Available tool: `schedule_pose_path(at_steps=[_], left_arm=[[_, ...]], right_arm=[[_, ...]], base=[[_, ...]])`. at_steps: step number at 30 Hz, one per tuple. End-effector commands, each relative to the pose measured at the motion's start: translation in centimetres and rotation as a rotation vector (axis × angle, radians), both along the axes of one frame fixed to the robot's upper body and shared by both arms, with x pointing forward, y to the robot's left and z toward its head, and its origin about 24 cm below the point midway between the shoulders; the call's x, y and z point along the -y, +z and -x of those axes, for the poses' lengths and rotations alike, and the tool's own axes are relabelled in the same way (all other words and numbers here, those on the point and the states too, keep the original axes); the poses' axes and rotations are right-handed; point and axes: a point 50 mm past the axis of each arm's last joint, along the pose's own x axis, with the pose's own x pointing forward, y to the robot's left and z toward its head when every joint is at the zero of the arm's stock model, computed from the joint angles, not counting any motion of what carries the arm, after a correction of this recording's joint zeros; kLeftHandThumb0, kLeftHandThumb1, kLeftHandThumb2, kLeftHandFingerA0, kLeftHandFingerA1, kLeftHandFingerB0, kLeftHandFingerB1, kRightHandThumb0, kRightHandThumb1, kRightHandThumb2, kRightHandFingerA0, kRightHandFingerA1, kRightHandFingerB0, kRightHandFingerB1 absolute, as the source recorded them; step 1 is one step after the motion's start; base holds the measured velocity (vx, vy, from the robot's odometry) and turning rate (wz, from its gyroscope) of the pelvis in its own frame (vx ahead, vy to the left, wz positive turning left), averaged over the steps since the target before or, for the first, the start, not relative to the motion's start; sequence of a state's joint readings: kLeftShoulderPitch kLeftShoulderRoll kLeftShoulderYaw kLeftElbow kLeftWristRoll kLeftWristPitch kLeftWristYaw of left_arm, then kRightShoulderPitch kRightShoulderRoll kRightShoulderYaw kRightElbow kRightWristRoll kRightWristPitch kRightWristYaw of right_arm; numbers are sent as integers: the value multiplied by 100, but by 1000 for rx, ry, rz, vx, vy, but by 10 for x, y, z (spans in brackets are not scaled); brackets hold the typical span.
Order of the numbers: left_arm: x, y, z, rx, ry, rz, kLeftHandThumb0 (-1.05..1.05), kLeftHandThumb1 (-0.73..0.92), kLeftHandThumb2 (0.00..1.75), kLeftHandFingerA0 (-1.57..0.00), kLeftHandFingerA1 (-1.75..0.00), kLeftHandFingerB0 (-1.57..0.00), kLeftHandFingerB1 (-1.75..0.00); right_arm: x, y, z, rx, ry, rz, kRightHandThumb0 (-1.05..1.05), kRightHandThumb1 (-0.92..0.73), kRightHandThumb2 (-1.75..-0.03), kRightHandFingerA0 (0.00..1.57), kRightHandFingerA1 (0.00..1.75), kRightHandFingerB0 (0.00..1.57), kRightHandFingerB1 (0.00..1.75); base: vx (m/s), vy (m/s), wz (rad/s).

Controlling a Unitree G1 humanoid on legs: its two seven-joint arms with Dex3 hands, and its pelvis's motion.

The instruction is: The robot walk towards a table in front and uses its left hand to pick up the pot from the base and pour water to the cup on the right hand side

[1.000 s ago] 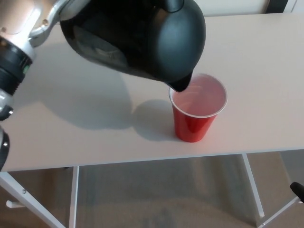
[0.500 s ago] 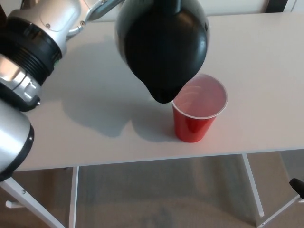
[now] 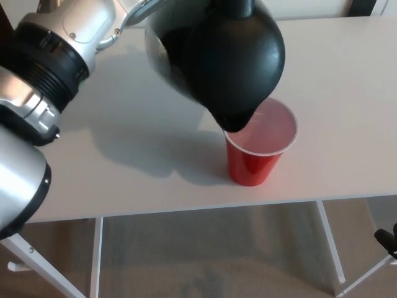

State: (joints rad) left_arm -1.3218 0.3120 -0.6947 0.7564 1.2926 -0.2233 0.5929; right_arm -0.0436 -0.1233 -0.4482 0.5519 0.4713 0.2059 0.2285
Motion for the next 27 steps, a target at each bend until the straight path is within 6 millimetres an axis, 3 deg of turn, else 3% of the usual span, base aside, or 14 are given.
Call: schedule_pose_path(at_steps=[1, 2, 3, 7, 8, 10, 11, 13, 16, 17, 22, 27], left_arm=[[-34, 29, -3, -286, 36, 629, -17, 67, 57, -74, -164, -63, -142], [-37, 31, -4, -315, 46, 677, -17, 67, 57, -74, -164, -63, -142], [-40, 32, -4, -326, 58, 724, -2, 69, 59, -79, -166, -61, -146], [-67, 34, -12, -513, 73, 1032, -11, 80, 67, -74, -175, -63, -155], [-83, 33, -15, -588, 78, 1146, -8, 73, 75, -75, -170, -71, -139], [-96, 29, -17, -655, 43, 1252, -5, 71, 81, -76, -170, -74, -139], [-112, 24, -19, -712, 37, 1358, -9, 65, 91, -77, -167, -78, -135], [-124, 18, -20, -767, 17, 1470, -10, 66, 86, -76, -164, -81, -129], [-140, 6, -20, -874, -22, 1646, -12, 72, 81, -71, -169, -71, -138], [-154, -4, -19, -919, -36, 1748, -9, 72, 79, -76, -166, -72, -130], [-184, -34, -14, -961, -46, 1951, -8, 61, 92, -77, -173, -75, -136], [-200, -45, -11, -947, -56, 2030, -10, 63, 90, -77, -174, -71, -144]], right_arm=[[2, 2, 1, 1, 8, 28, -28, -46, -64, 53, 82, 46, 57], [3, 2, 1, -2, 6, 29, -28, -46, -64, 53, 82, 46, 57], [3, 2, 2, -2, 4, 28, -30, -45, -64, 52, 81, 47, 57], [5, 1, 2, -7, -3, 28, -30, -47, -63, 51, 75, 47, 56], [5, 0, 4, -6, -1, 27, -30, -46, -64, 56, 81, 54, 61], [6, -1, 5, -4, -3, 26, -30, -46, -65, 54, 79, 52, 60], [5, -1, 7, -5, 0, 26, -30, -45, -65, 53, 79, 52, 61], [5, -2, 8, -10, -2, 28, -31, -45, -64, 53, 79, 52, 59], [6, -4, 11, -22, 1, 44, -32, -45, -64, 51, 77, 46, 55], [6, -5, 12, -24, -3, 31, -29, -47, -64, 50, 78, 44, 55], [4, -8, 15, -33, -10, 21, -28, -47, -67, 51, 81, 47, 58], [5, -7, 14, -43, -19, 31, -27, -49, -65, 50, 77, 50, 57]], base=[[0, 0, 0], [0, 0, 0], [0, 0, 0], [0, 0, 0], [0, 0, 0], [0, 0, 0], [0, 0, 0], [0, 0, 0], [0, 0, 0], [0, 0, 0], [0, 0, 0], [0, 0, 0]])
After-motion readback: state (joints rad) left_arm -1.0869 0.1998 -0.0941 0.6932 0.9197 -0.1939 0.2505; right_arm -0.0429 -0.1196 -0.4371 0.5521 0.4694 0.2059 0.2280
